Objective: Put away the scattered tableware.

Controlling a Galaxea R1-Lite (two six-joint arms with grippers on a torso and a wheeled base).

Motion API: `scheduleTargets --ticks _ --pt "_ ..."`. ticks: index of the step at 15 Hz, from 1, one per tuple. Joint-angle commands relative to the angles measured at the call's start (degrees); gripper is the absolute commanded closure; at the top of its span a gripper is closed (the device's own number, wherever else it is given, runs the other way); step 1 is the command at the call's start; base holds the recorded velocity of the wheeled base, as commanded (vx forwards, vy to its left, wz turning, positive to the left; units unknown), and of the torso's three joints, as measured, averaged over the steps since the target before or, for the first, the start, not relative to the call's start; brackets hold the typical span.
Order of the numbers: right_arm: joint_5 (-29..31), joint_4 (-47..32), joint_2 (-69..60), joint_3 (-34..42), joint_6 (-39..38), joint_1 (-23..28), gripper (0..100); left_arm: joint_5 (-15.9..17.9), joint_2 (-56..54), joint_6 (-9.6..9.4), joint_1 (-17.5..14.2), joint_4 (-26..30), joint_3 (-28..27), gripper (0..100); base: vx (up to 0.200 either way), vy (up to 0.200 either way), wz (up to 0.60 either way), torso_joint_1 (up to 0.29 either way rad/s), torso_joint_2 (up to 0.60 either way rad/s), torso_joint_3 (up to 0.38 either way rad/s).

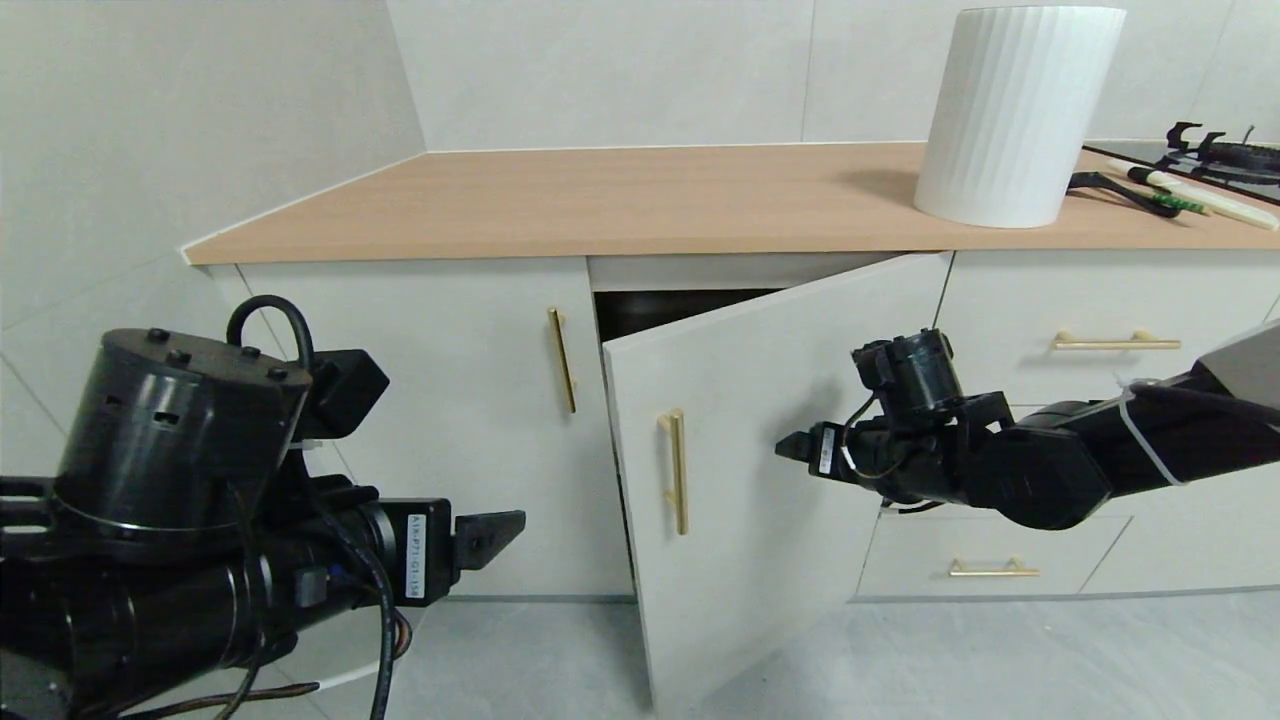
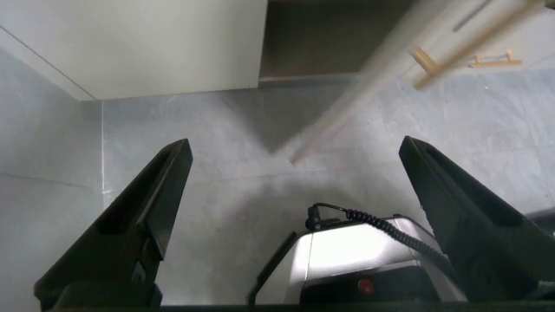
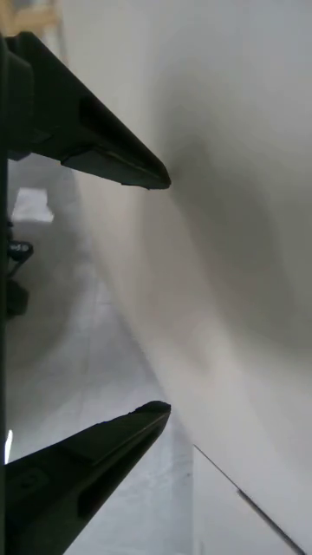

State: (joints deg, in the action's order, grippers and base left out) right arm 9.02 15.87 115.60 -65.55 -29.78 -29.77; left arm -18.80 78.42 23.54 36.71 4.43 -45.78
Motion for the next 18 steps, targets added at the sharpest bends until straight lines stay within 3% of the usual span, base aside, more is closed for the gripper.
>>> scheduleTargets --ticks 1,6,12,18 --pt "-0.1 1.3 -0.1 -0.4 -1.2 -0.5 0 0.1 0.2 0.01 0.0 0.1 0.1 0 0.000 0.000 0.00 0.000 0.00 0.000" --pt "0.1 10.6 1.9 -1.6 -7.3 -0.6 0 0.1 0.2 0.01 0.0 0.1 0.1 0 0.000 0.000 0.00 0.000 0.00 0.000" --pt "7.6 11.1 8.0 -10.4 -13.0 0.5 0 0.1 0.2 0.01 0.0 0.1 0.2 0 0.000 0.000 0.00 0.000 0.00 0.000" --pt "10.5 11.1 10.9 -14.5 -15.0 1.9 0 0.1 0.2 0.01 0.0 0.1 0.2 0 0.000 0.000 0.00 0.000 0.00 0.000"
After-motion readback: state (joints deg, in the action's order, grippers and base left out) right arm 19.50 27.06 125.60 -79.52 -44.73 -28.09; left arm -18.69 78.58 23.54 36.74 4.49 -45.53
